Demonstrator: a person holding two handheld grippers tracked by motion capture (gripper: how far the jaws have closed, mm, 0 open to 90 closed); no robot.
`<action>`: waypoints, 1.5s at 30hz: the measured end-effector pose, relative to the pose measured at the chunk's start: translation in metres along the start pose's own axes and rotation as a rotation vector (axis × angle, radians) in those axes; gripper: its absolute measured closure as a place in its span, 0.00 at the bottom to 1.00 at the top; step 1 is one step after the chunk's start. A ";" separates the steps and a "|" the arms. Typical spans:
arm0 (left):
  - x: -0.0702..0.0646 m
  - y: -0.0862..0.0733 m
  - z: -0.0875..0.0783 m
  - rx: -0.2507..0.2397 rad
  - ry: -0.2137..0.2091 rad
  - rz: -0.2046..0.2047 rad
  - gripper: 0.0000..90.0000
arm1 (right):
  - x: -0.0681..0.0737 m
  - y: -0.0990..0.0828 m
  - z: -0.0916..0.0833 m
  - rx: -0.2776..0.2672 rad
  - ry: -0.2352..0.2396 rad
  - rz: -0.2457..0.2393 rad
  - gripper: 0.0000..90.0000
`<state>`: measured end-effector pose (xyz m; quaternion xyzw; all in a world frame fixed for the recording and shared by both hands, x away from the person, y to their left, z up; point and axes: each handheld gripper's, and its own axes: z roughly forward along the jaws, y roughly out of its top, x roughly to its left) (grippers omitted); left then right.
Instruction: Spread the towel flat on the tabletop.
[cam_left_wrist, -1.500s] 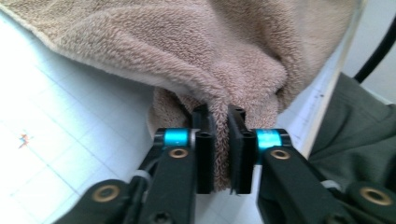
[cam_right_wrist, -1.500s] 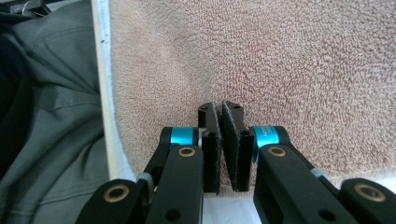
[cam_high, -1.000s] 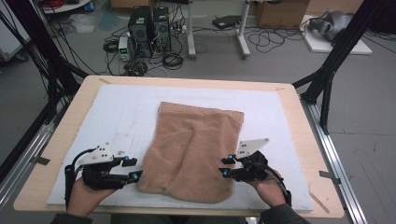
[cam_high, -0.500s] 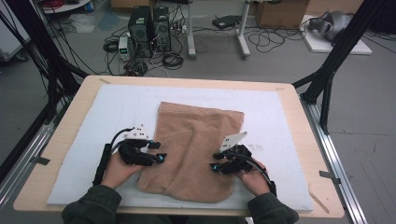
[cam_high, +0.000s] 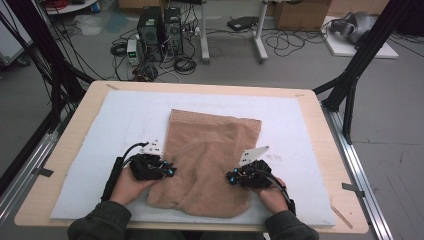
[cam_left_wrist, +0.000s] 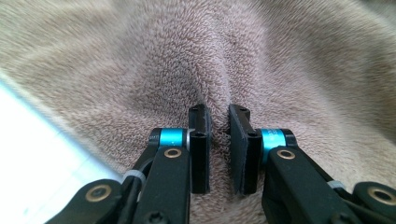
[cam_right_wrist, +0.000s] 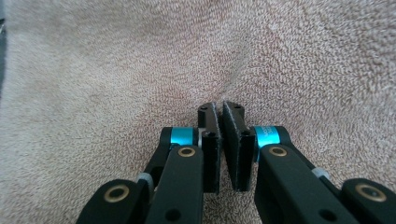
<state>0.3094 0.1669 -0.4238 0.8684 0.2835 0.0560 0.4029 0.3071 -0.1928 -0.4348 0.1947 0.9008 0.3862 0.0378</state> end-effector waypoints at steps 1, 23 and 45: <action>-0.001 -0.004 -0.005 -0.011 0.003 -0.006 0.88 | 0.001 0.000 -0.002 -0.006 0.010 0.002 0.95; -0.061 -0.060 -0.058 -0.060 -0.057 0.016 0.88 | 0.073 -0.012 -0.028 0.013 0.157 -0.124 0.86; 0.051 0.016 0.013 -0.111 0.137 -0.109 0.57 | -0.079 0.000 -0.018 0.081 -0.165 0.179 0.64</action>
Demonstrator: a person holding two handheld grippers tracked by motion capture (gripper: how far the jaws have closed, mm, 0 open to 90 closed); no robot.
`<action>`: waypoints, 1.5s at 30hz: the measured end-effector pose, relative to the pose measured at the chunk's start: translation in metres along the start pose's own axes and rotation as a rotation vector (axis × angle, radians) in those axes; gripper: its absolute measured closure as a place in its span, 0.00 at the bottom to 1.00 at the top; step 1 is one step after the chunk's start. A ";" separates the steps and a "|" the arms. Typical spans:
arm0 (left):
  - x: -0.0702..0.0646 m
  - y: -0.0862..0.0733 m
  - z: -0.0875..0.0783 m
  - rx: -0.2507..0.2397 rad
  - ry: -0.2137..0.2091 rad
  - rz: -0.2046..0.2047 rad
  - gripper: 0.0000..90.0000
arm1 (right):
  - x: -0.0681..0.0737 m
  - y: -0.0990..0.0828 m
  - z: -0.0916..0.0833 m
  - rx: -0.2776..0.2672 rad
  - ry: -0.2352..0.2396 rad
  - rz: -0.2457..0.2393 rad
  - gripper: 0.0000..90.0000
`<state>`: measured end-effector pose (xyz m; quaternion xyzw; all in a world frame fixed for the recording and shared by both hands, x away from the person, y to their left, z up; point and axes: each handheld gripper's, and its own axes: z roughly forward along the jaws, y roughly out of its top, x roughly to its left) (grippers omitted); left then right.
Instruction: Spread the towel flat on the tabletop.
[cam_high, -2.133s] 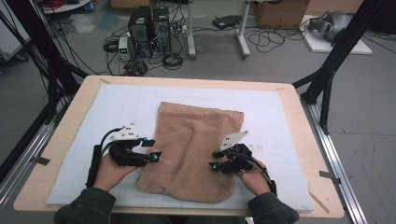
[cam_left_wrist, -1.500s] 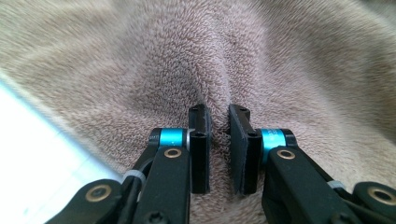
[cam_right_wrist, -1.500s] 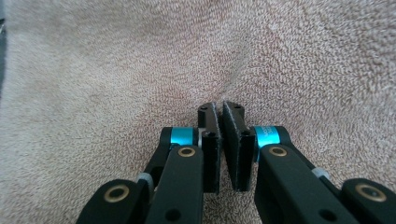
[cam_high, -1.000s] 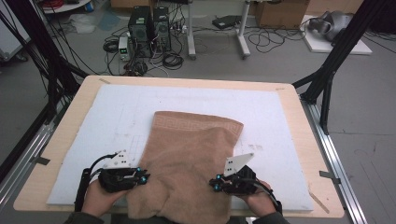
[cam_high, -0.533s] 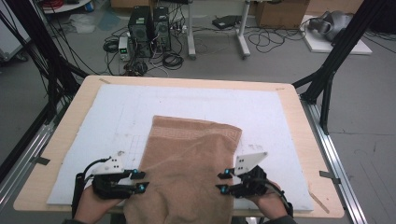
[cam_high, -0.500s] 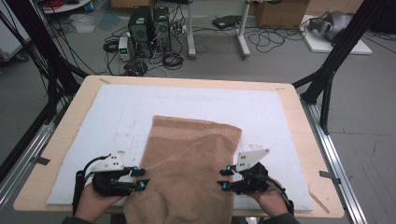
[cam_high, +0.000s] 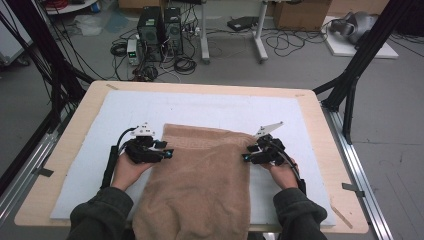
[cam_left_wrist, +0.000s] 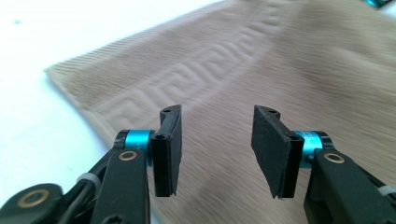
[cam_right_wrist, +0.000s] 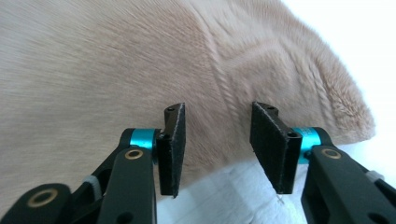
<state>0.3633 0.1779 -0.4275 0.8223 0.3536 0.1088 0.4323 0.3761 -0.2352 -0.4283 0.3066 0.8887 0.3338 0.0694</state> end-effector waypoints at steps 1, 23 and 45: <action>0.003 -0.002 0.006 0.027 0.014 -0.006 0.55 | 0.000 0.000 0.004 0.012 -0.003 0.002 0.66; -0.002 -0.006 -0.015 0.038 0.023 0.049 0.81 | 0.008 0.001 -0.028 -0.016 0.122 -0.102 0.74; 0.008 -0.011 0.007 0.087 0.095 0.002 0.81 | -0.004 0.006 0.008 0.045 -0.029 -0.050 0.78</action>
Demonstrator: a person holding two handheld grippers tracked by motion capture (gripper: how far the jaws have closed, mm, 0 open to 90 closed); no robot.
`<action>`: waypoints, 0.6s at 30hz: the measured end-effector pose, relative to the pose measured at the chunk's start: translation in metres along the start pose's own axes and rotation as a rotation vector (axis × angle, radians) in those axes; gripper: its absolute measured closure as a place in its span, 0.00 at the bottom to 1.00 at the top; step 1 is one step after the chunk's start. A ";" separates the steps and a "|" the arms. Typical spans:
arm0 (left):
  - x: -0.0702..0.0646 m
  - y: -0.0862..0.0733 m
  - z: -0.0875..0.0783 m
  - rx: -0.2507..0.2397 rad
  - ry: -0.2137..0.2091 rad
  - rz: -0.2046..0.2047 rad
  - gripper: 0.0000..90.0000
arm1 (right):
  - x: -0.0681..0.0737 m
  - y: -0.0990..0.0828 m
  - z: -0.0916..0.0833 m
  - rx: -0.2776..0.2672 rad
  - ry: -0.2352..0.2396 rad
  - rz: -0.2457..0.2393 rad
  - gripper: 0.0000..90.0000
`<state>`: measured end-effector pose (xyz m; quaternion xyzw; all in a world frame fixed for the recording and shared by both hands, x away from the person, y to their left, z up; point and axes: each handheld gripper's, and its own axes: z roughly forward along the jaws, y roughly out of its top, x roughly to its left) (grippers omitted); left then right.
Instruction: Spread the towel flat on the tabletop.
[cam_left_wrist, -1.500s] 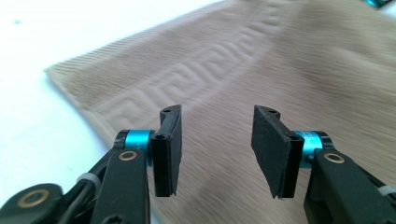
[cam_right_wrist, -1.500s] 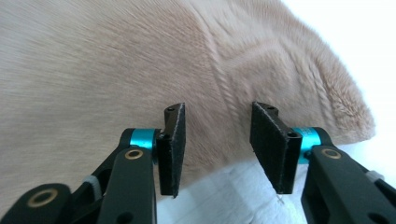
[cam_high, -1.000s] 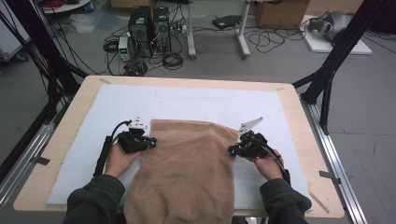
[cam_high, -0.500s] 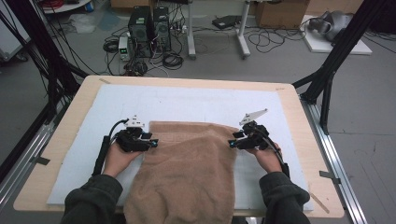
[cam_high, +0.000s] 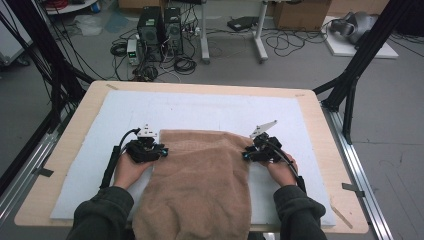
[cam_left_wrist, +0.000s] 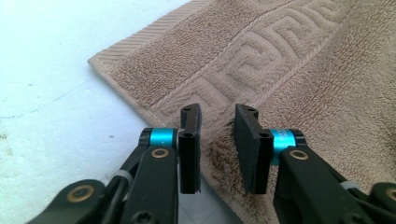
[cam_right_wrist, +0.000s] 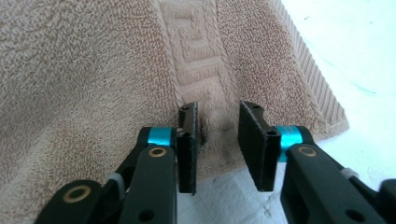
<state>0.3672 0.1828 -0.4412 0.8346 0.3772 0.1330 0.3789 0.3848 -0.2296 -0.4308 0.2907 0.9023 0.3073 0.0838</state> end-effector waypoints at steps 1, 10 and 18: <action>0.000 0.000 0.000 -0.001 0.000 -0.006 0.82 | 0.000 0.000 0.000 0.001 0.003 0.001 0.80; 0.003 0.001 -0.002 -0.007 -0.025 -0.023 0.94 | -0.001 0.004 -0.002 0.006 0.015 -0.006 0.94; 0.013 0.024 -0.007 -0.078 0.088 -0.058 0.97 | -0.013 0.027 -0.023 -0.032 -0.006 -0.019 0.95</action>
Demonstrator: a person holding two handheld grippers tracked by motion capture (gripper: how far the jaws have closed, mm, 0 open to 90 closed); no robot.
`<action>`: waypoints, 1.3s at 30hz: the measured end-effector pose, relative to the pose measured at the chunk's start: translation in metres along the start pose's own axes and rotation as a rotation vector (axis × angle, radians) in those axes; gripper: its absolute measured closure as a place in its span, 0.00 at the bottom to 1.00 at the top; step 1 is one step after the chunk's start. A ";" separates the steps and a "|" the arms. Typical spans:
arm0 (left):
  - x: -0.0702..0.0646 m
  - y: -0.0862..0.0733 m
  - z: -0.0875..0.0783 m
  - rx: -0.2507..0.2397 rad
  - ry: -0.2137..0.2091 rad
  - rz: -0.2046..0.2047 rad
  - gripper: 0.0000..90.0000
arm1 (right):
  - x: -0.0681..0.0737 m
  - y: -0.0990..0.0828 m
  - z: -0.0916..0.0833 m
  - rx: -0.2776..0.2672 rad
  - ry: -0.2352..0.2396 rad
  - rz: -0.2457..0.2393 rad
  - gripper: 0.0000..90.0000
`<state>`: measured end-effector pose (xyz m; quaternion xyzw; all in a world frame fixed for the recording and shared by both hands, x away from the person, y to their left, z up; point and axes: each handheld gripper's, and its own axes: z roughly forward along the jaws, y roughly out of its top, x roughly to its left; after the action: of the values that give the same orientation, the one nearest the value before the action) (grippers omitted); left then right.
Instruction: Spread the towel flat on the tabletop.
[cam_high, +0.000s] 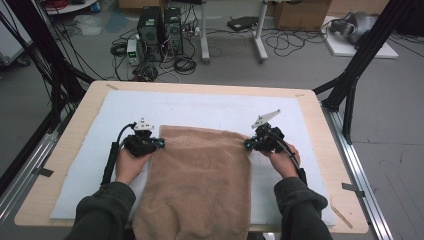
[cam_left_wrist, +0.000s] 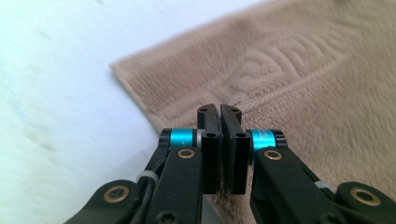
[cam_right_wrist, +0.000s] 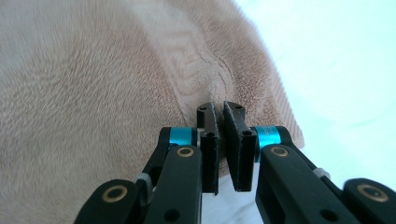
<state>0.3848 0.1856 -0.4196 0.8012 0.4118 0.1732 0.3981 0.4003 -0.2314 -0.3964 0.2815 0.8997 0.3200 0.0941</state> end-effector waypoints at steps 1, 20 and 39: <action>0.003 0.010 0.000 -0.010 0.010 -0.011 0.97 | -0.004 0.007 -0.004 -0.005 -0.003 0.002 0.95; 0.022 0.050 -0.009 -0.057 -0.033 -0.014 0.61 | -0.024 0.048 -0.013 -0.099 -0.090 0.056 0.58; -0.026 -0.024 -0.070 -0.077 -0.160 0.079 0.30 | 0.063 -0.005 -0.030 -0.237 0.061 -0.002 0.40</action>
<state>0.3142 0.2075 -0.3932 0.8123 0.3396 0.1397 0.4530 0.3356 -0.2140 -0.3756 0.2576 0.8583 0.4323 0.0997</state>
